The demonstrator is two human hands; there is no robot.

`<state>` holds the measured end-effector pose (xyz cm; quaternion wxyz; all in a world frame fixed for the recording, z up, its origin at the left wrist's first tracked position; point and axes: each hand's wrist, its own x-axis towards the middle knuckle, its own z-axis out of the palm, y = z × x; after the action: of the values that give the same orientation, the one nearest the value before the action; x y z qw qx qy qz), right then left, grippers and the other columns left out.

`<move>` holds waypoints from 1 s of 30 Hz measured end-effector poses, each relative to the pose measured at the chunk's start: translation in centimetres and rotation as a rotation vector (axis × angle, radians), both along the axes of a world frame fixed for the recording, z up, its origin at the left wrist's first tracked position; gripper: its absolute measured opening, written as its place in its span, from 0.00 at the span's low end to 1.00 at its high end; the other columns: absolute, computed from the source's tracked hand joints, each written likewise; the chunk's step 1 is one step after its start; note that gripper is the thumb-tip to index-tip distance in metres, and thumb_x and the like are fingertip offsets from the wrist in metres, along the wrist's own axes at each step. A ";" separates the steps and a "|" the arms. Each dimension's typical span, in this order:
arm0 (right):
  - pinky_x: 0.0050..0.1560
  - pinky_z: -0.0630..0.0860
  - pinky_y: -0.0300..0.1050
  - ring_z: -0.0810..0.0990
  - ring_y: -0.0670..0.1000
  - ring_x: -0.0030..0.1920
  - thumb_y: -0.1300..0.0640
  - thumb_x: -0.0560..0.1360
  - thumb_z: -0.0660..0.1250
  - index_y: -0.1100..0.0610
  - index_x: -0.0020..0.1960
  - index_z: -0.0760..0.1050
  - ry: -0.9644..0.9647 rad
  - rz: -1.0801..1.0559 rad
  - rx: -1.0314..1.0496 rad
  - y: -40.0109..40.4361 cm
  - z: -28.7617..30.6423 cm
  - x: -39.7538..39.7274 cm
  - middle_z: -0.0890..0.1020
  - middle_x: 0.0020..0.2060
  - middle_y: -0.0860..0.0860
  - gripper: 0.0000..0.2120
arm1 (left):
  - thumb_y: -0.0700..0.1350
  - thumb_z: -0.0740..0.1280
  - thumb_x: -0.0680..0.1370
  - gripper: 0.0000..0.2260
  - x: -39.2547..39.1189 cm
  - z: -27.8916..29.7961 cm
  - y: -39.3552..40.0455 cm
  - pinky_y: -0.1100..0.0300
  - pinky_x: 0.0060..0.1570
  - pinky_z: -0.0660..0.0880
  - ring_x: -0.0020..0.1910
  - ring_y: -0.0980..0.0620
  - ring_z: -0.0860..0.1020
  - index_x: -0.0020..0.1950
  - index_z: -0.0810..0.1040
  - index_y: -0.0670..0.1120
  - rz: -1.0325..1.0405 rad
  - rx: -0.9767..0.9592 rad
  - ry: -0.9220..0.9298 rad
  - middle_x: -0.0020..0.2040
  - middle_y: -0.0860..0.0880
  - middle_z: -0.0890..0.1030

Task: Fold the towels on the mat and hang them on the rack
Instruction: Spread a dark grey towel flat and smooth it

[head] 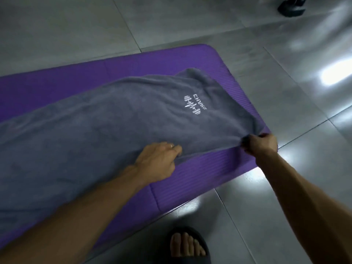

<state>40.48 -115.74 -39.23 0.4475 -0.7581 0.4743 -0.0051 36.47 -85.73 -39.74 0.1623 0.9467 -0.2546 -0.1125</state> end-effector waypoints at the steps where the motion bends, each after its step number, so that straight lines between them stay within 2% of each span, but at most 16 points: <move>1: 0.48 0.80 0.52 0.82 0.58 0.49 0.58 0.71 0.72 0.67 0.63 0.70 0.168 0.106 -0.166 -0.2 -0.7 -1.0 0.77 0.55 0.65 0.23 | 0.42 0.62 0.75 0.11 -0.8 -0.5 -0.1 0.53 0.49 0.72 0.56 0.46 0.75 0.57 0.74 0.47 -0.025 0.070 -0.010 0.54 0.48 0.78; 2: 0.57 0.74 0.57 0.76 0.62 0.60 0.55 0.71 0.72 0.64 0.67 0.67 0.244 0.223 -0.349 0.4 -0.9 -2.0 0.74 0.61 0.65 0.29 | 0.43 0.64 0.74 0.09 -1.5 -0.8 0.2 0.53 0.48 0.73 0.54 0.46 0.76 0.54 0.75 0.46 -0.025 0.142 -0.034 0.53 0.47 0.77; 3: 0.59 0.70 0.59 0.71 0.65 0.63 0.53 0.71 0.71 0.62 0.68 0.66 0.210 0.360 -0.516 1.5 -1.2 -3.0 0.72 0.63 0.64 0.30 | 0.44 0.69 0.72 0.08 -2.1 -1.2 0.8 0.53 0.44 0.73 0.50 0.46 0.77 0.50 0.76 0.46 -0.008 0.191 -0.053 0.49 0.47 0.77; 4: 0.57 0.70 0.60 0.70 0.65 0.63 0.51 0.71 0.70 0.60 0.67 0.68 0.101 0.544 -0.630 3.3 -1.0 -3.9 0.72 0.62 0.63 0.28 | 0.45 0.73 0.68 0.09 -2.6 -1.6 1.5 0.54 0.39 0.73 0.45 0.46 0.77 0.44 0.77 0.46 -0.015 0.215 -0.082 0.45 0.46 0.77; 6: 0.52 0.73 0.57 0.74 0.63 0.57 0.44 0.68 0.68 0.55 0.60 0.75 -0.103 1.012 -0.702 6.7 -1.7 -5.1 0.75 0.57 0.58 0.24 | 0.45 0.73 0.66 0.07 -3.8 -2.9 3.0 0.53 0.36 0.70 0.40 0.46 0.75 0.38 0.77 0.46 -0.053 0.230 -0.199 0.40 0.47 0.76; 8: 0.50 0.73 0.52 0.76 0.59 0.54 0.40 0.64 0.66 0.51 0.56 0.78 -0.126 1.431 -0.726 10.1 -2.2 -5.5 0.76 0.58 0.53 0.25 | 0.46 0.68 0.71 0.04 -4.6 -2.7 3.9 0.54 0.35 0.70 0.39 0.46 0.76 0.38 0.76 0.48 -0.039 0.159 -0.195 0.38 0.48 0.77; 10: 0.46 0.73 0.49 0.77 0.57 0.51 0.46 0.63 0.65 0.49 0.52 0.80 -0.186 1.663 -0.837 12.4 -1.8 -5.1 0.78 0.55 0.52 0.19 | 0.47 0.60 0.77 0.08 -5.1 -1.5 3.9 0.54 0.39 0.72 0.41 0.46 0.78 0.43 0.76 0.47 0.011 0.002 -0.073 0.39 0.48 0.80; 12: 0.40 0.74 0.46 0.79 0.56 0.44 0.52 0.66 0.60 0.49 0.42 0.81 -0.249 1.755 -0.948 12.8 -1.0 -4.3 0.80 0.44 0.51 0.12 | 0.48 0.60 0.80 0.08 -5.4 -0.7 4.0 0.54 0.49 0.70 0.51 0.47 0.77 0.54 0.76 0.48 0.034 -0.070 0.086 0.50 0.48 0.81; 14: 0.40 0.76 0.47 0.81 0.57 0.42 0.55 0.67 0.58 0.51 0.40 0.81 -0.165 1.822 -0.963 11.5 -0.5 -3.9 0.80 0.40 0.51 0.12 | 0.49 0.62 0.80 0.14 -6.2 -0.8 5.7 0.56 0.58 0.68 0.60 0.49 0.74 0.65 0.72 0.49 -0.041 -0.042 0.187 0.61 0.49 0.76; 16: 0.49 0.77 0.49 0.80 0.58 0.51 0.53 0.70 0.64 0.52 0.50 0.80 0.086 1.885 -0.909 10.4 -0.1 -3.8 0.79 0.49 0.52 0.11 | 0.51 0.61 0.79 0.22 -7.2 -1.2 8.8 0.56 0.64 0.65 0.65 0.50 0.69 0.73 0.65 0.49 -0.145 0.062 0.269 0.66 0.49 0.70; 18: 0.58 0.74 0.47 0.76 0.55 0.60 0.43 0.71 0.65 0.52 0.61 0.76 0.305 2.042 -0.939 11.2 1.0 -3.0 0.76 0.59 0.51 0.22 | 0.54 0.58 0.78 0.25 -8.4 -1.4 13.3 0.54 0.66 0.66 0.65 0.50 0.68 0.74 0.63 0.51 -0.206 0.114 0.278 0.67 0.50 0.69; 20: 0.64 0.70 0.46 0.72 0.54 0.66 0.36 0.72 0.63 0.51 0.68 0.71 0.373 2.211 -0.974 14.5 2.7 -2.1 0.72 0.66 0.50 0.30 | 0.56 0.55 0.77 0.25 -9.6 -0.7 18.3 0.53 0.65 0.67 0.65 0.51 0.69 0.74 0.63 0.52 -0.276 0.206 0.277 0.67 0.51 0.69; 23: 0.63 0.70 0.46 0.72 0.53 0.66 0.38 0.74 0.60 0.48 0.66 0.70 0.199 2.433 -1.013 22.2 5.1 -1.9 0.72 0.64 0.49 0.24 | 0.55 0.57 0.77 0.24 -12.6 0.4 25.5 0.57 0.65 0.67 0.67 0.52 0.69 0.73 0.64 0.54 -0.205 0.368 0.266 0.68 0.53 0.71; 25: 0.62 0.71 0.46 0.74 0.54 0.64 0.44 0.76 0.60 0.50 0.63 0.72 0.064 2.534 -0.986 27.8 5.7 -3.3 0.75 0.61 0.50 0.19 | 0.55 0.62 0.74 0.22 -15.4 0.6 28.4 0.58 0.57 0.75 0.59 0.50 0.77 0.68 0.72 0.53 -0.028 0.373 0.144 0.62 0.52 0.77; 27: 0.63 0.69 0.48 0.72 0.55 0.65 0.46 0.76 0.62 0.51 0.66 0.70 -0.020 2.539 -0.888 33.0 4.9 -5.7 0.74 0.62 0.52 0.20 | 0.56 0.65 0.72 0.20 -18.1 -0.4 30.4 0.56 0.45 0.78 0.49 0.47 0.81 0.61 0.74 0.51 0.206 0.327 0.032 0.54 0.49 0.79; 30: 0.62 0.67 0.50 0.70 0.56 0.63 0.44 0.74 0.66 0.52 0.68 0.68 -0.166 2.351 -0.775 39.0 1.2 -9.6 0.71 0.62 0.53 0.25 | 0.59 0.57 0.73 0.23 -20.1 -2.3 32.0 0.51 0.44 0.74 0.50 0.44 0.76 0.62 0.75 0.48 0.495 0.353 -0.057 0.54 0.46 0.77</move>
<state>30.89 -76.76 -37.99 -0.0443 -0.8029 -0.5556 0.2113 16.36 -53.72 -42.05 0.0103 0.9963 0.0029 -0.0855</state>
